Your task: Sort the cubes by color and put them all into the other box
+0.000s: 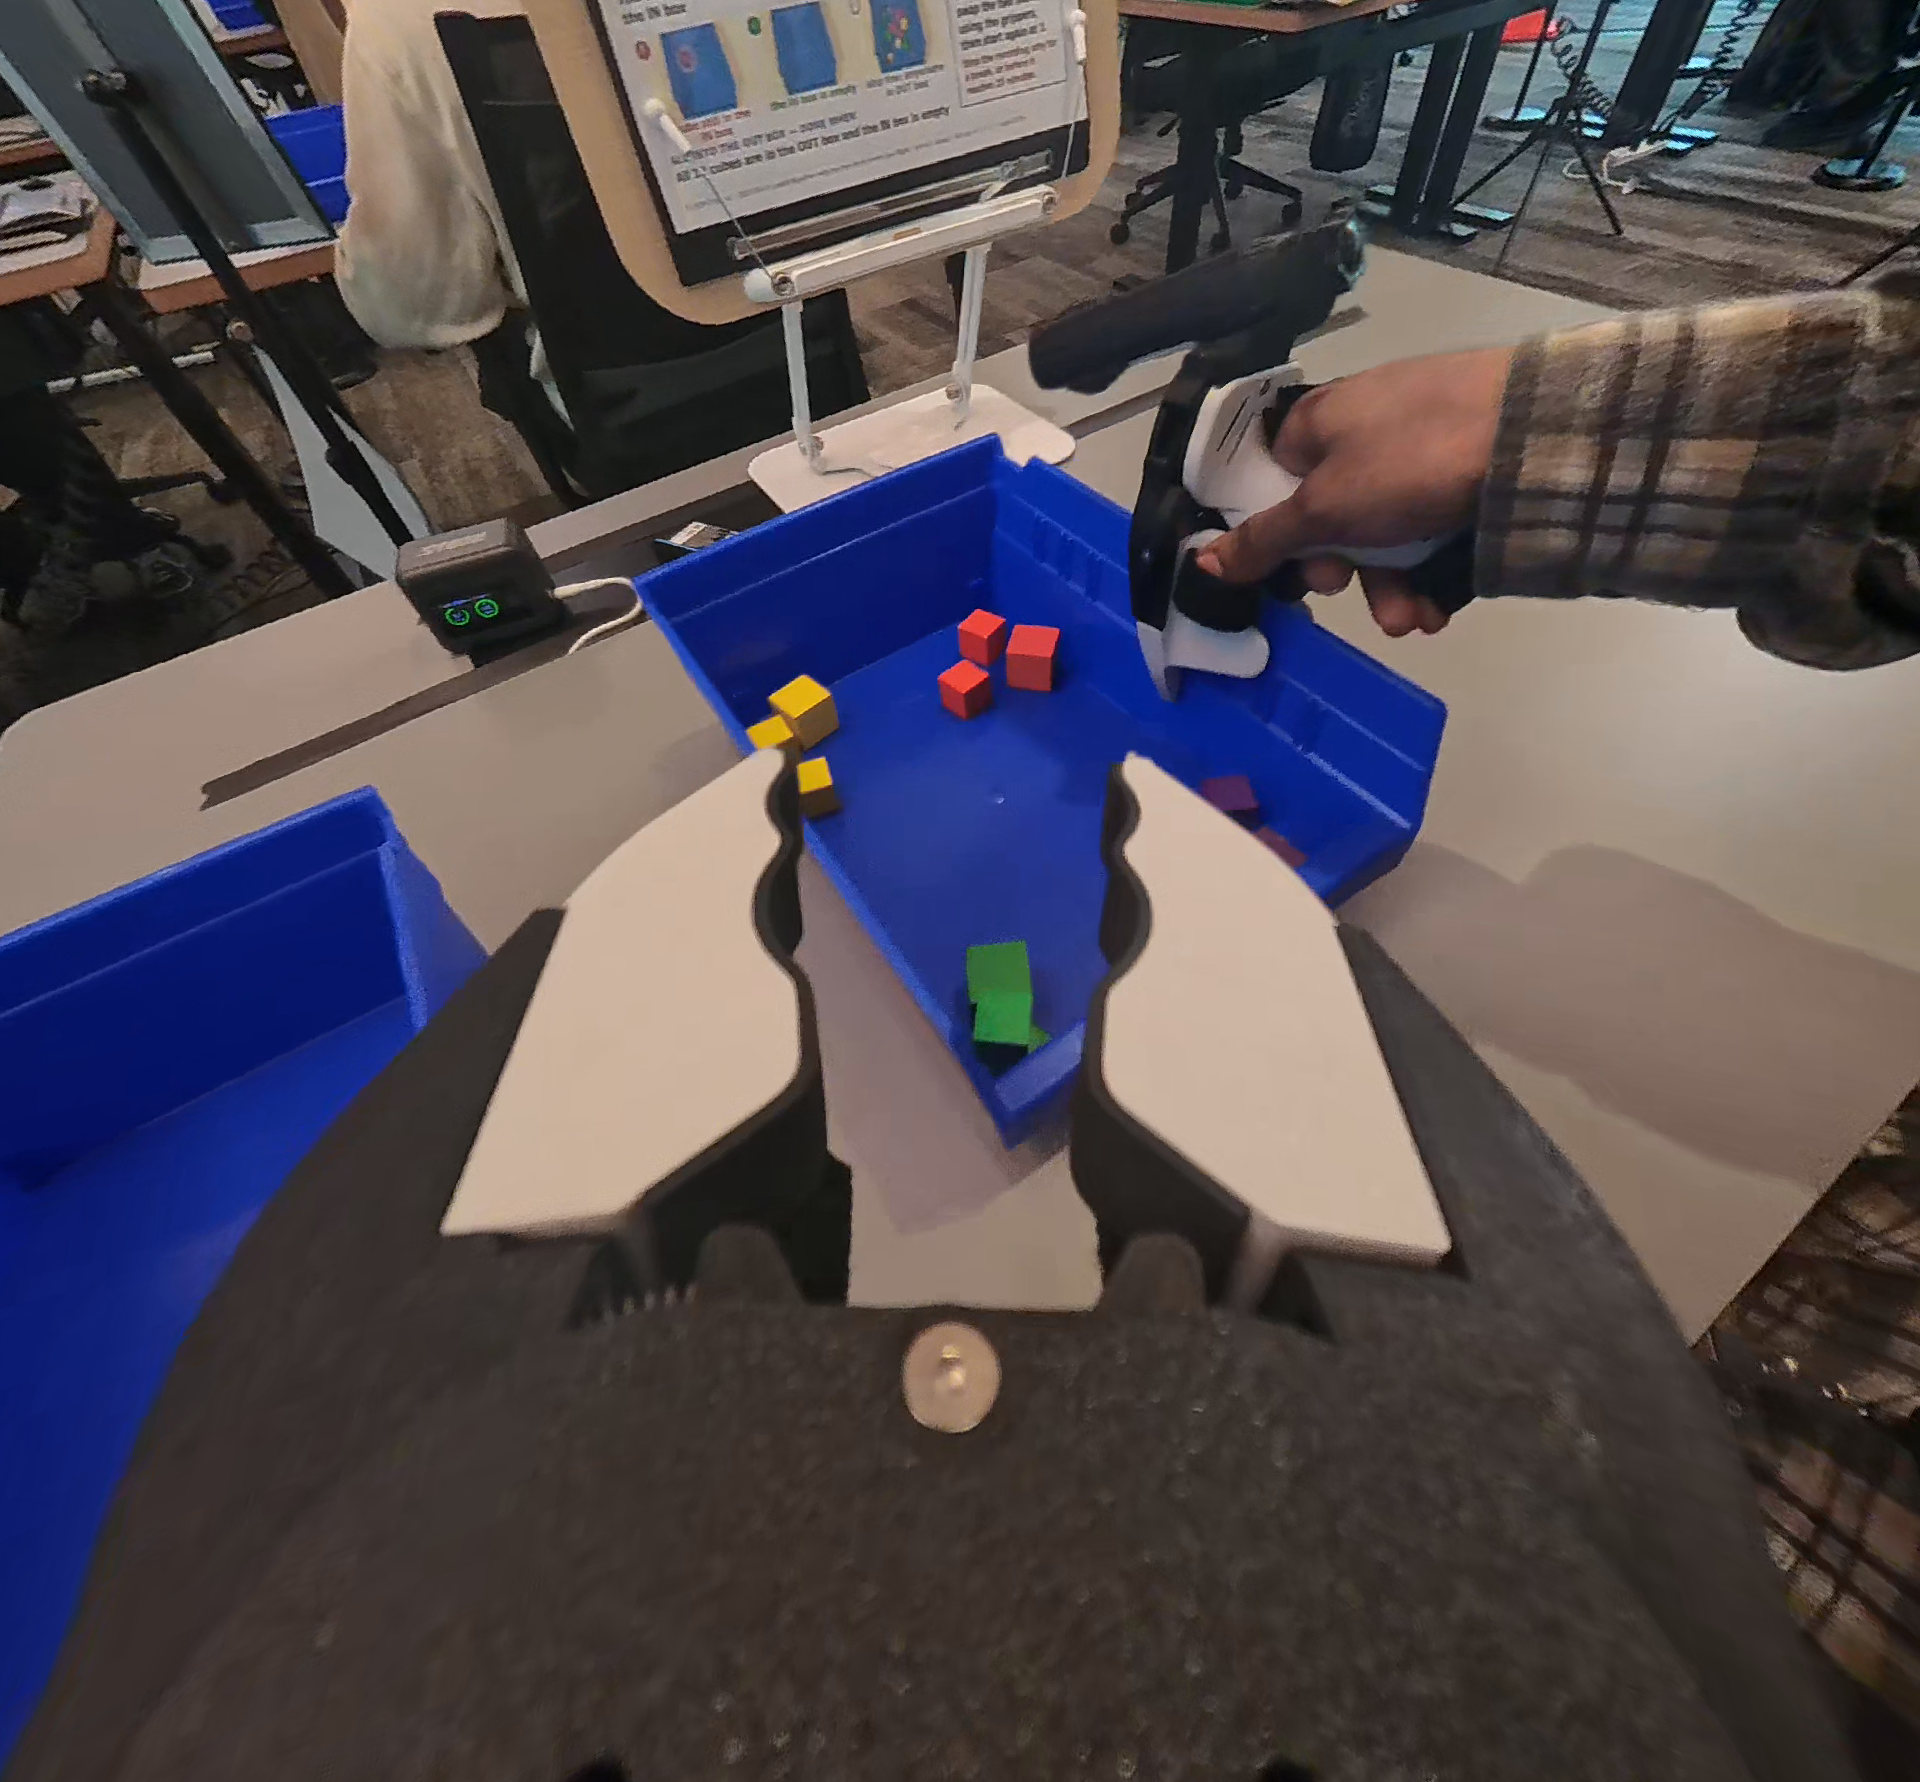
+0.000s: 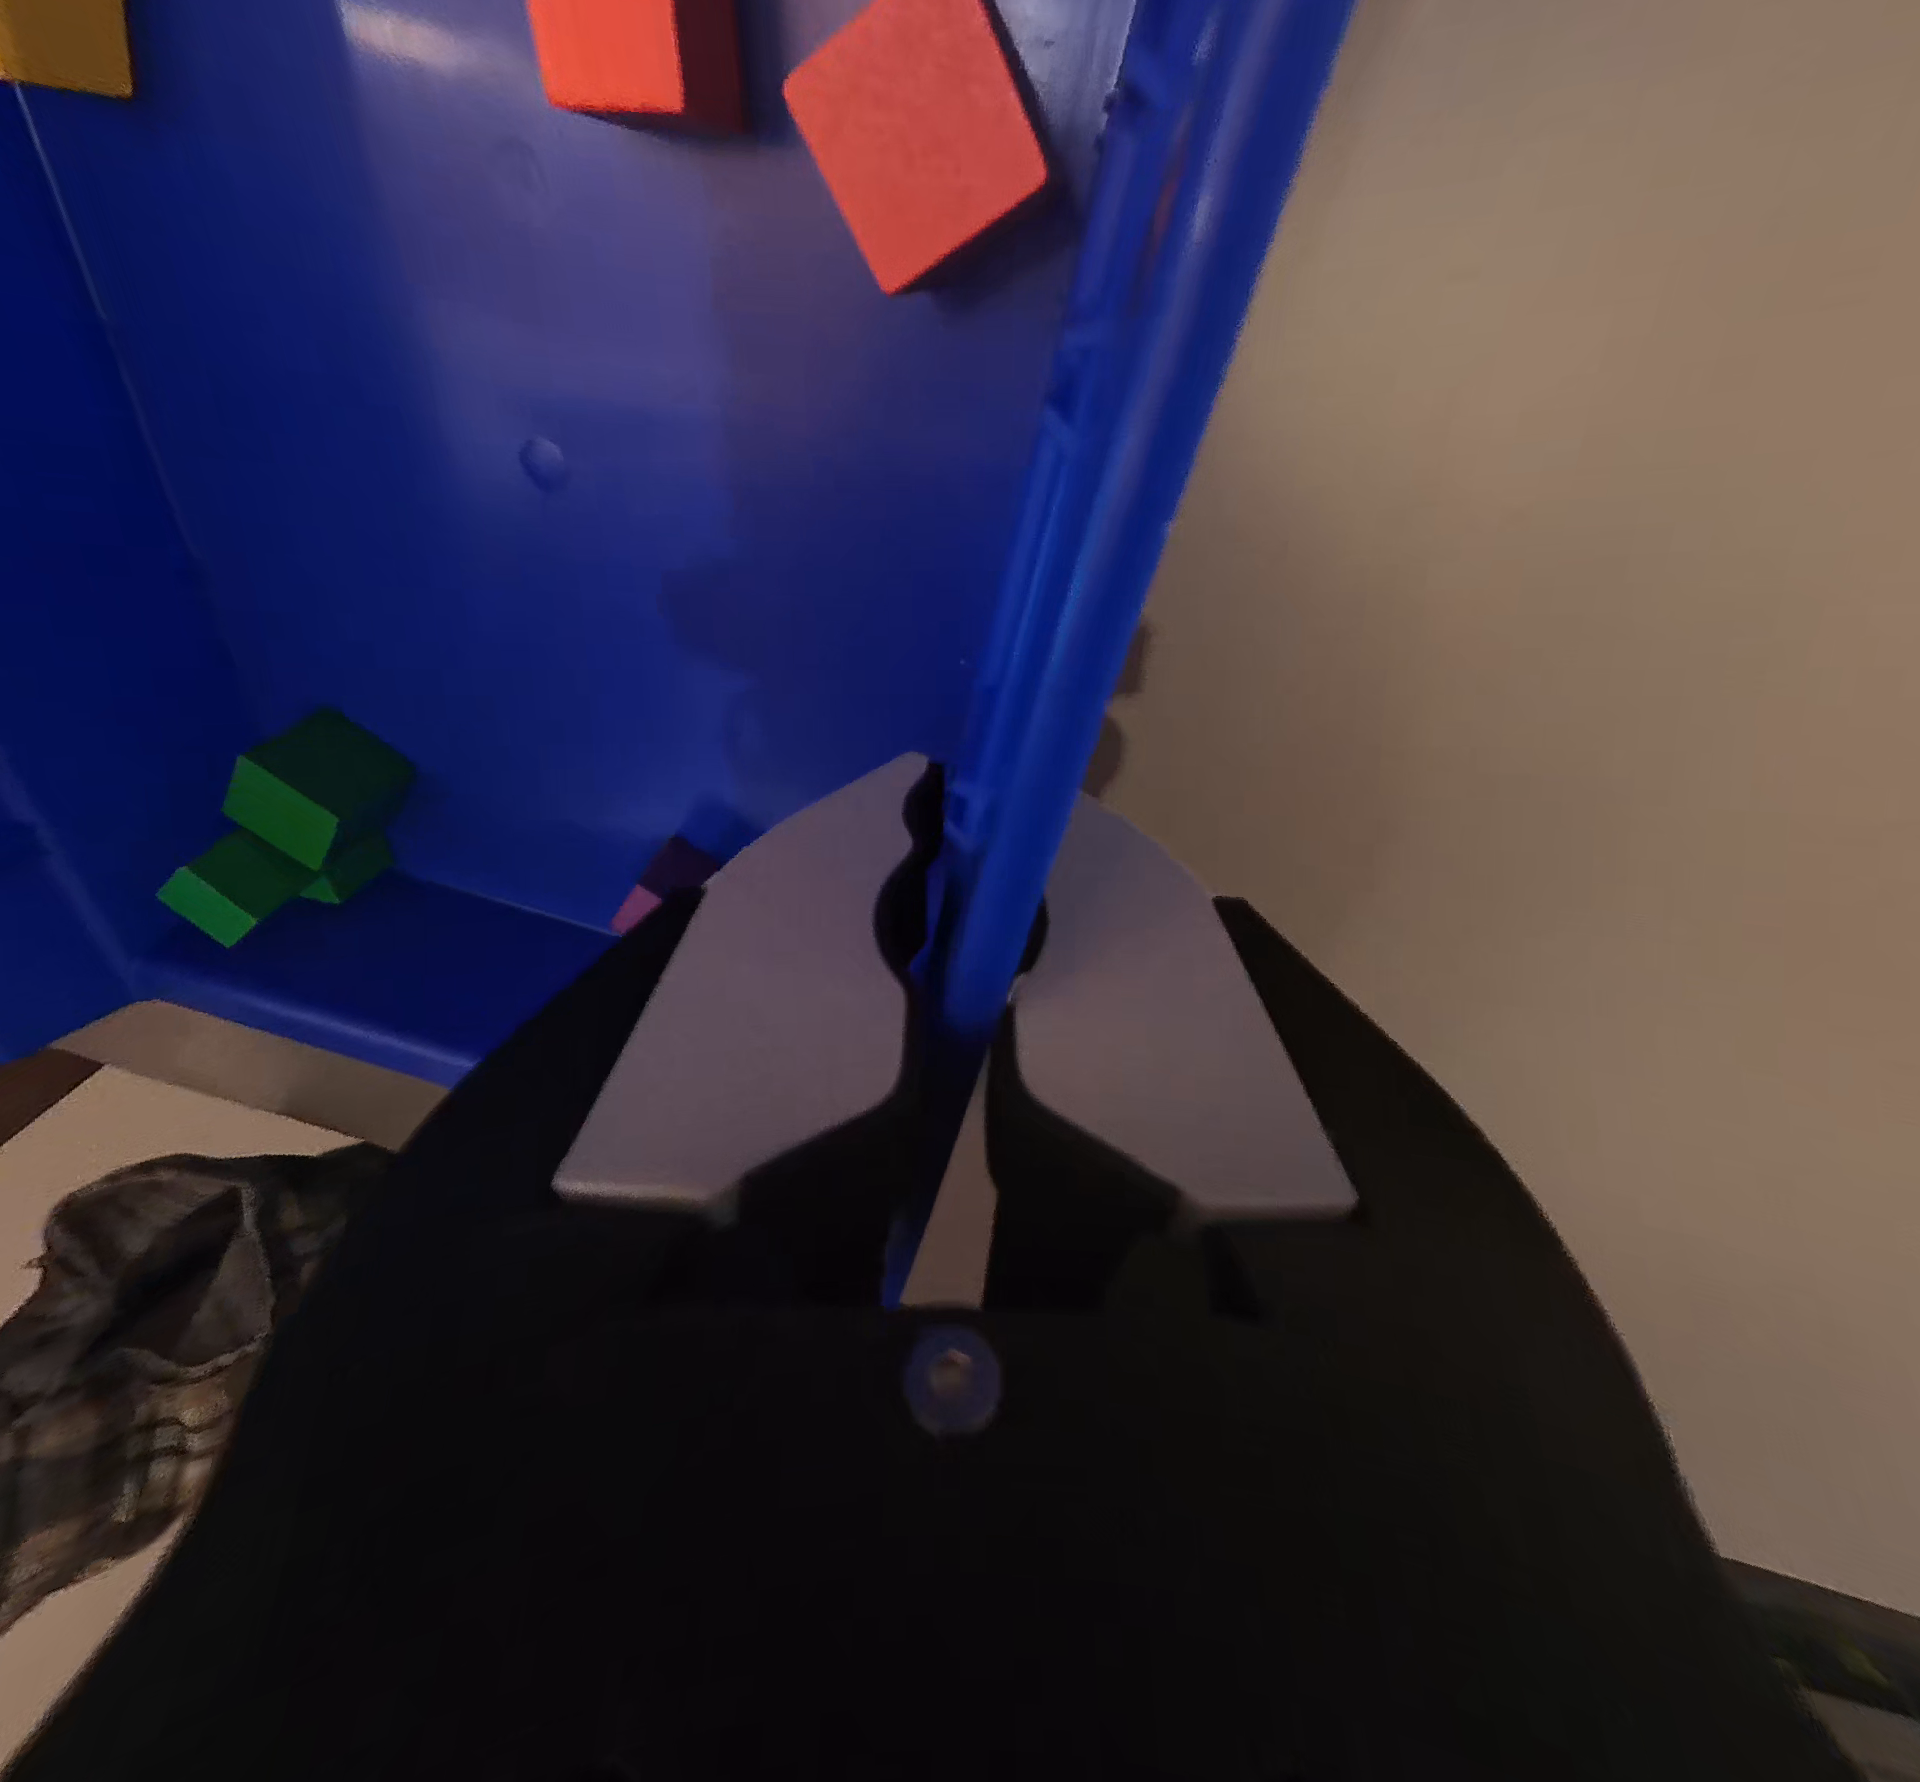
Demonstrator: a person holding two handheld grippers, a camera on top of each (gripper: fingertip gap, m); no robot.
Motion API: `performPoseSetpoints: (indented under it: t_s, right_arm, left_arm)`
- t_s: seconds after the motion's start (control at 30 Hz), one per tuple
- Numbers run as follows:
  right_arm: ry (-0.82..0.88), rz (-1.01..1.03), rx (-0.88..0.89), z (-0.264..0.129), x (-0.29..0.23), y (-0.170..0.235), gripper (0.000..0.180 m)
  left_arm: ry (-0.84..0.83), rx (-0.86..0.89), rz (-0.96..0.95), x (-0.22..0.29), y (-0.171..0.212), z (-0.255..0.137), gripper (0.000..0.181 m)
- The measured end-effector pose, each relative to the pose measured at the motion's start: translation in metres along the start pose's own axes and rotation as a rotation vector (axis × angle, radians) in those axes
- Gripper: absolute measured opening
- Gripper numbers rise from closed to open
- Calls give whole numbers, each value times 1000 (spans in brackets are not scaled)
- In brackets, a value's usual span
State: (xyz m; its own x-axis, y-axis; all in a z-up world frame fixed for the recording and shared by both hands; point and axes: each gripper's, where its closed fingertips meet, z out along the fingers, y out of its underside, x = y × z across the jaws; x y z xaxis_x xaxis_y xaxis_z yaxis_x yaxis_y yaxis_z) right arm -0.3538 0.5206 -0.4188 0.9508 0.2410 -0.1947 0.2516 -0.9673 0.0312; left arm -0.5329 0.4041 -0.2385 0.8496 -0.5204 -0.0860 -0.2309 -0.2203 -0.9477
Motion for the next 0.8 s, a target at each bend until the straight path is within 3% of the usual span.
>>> performPoseSetpoints:
  t_s: [0.4,0.57,0.63,0.8]
  right_arm:
    - [-23,-20,-20,13,-74,-9,8]
    - [-301,-54,-37,-4,-96,6,44]
    - [-429,-113,65,-27,-92,9,48]
    - [-651,-380,564,-86,-29,38,61]
  left_arm:
    - [-108,-3,-53,-39,10,-18,57]
    - [-153,-3,-47,-50,13,-25,62]
    - [-175,5,-39,-54,12,-28,64]
    - [-232,9,-34,-66,14,-31,69]
